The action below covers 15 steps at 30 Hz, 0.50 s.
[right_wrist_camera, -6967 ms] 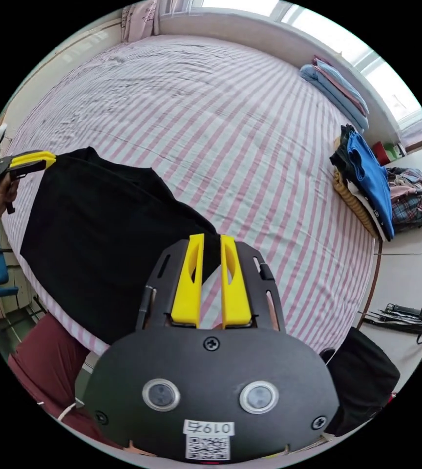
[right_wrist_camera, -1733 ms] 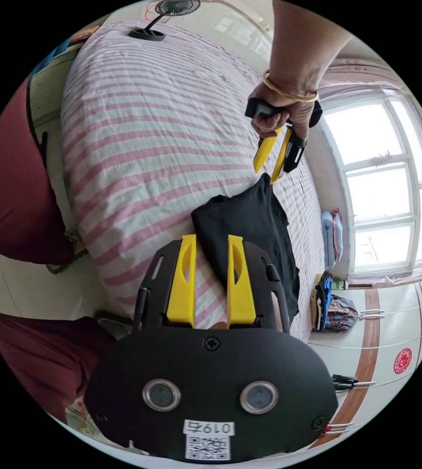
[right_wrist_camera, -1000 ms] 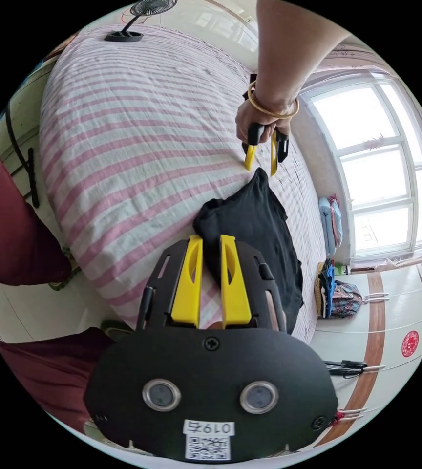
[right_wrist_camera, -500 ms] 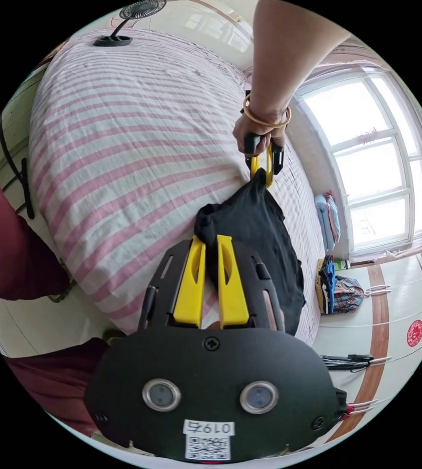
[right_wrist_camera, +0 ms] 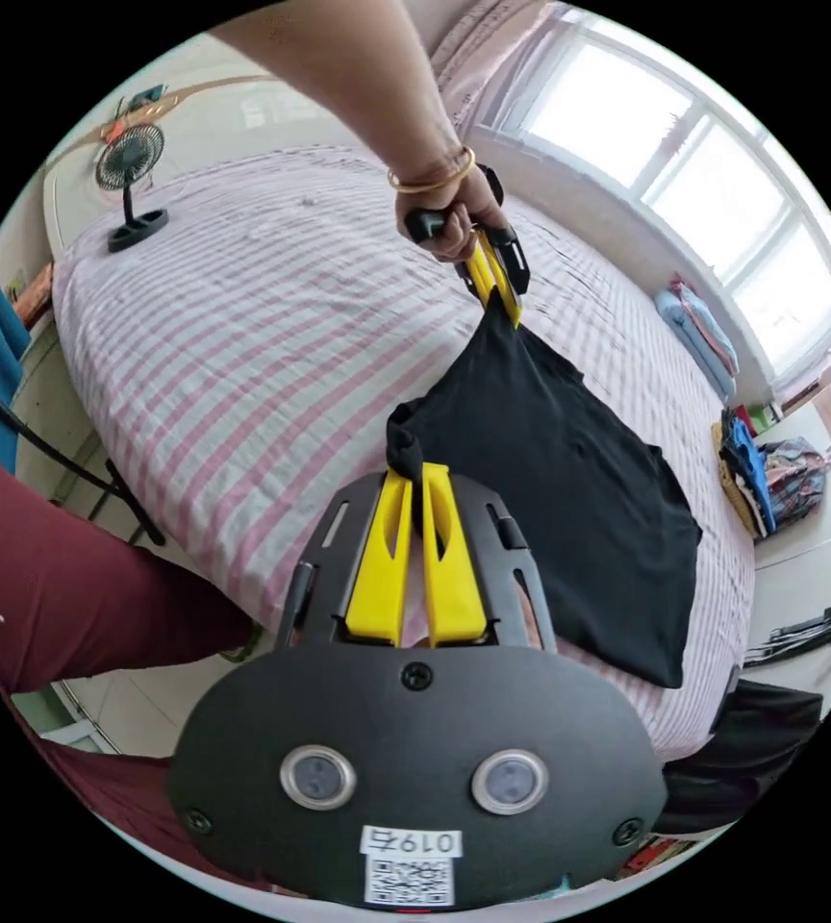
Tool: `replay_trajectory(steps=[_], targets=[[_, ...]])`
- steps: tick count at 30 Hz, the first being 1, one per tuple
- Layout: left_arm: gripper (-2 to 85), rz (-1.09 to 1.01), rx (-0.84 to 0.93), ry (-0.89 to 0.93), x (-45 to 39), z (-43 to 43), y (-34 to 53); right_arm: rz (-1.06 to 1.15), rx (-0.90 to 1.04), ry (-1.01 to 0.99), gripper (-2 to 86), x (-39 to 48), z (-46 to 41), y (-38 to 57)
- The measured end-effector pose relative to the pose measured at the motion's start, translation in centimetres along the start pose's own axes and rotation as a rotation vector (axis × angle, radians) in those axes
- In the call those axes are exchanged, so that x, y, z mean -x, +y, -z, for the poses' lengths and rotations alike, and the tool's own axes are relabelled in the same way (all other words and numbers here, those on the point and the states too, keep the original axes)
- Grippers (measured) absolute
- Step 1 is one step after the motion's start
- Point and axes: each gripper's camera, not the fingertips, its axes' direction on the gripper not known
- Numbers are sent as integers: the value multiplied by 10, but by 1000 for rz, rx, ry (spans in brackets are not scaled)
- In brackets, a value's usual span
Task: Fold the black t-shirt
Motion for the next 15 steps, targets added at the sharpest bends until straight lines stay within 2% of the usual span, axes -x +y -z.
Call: replay_trajectory(steps=[3,9,15], targets=[[19,-15,48,2,-28,-6,-18,-59,-48,-45,-7,-37,15,14],[21,-148,85,-143,-139,-31,-41,-317,-135,-179,-6,-134,47,52],[22,-201,142,-81,-242,-98,-72,-646,-233,-350,-3,-250,77,121]])
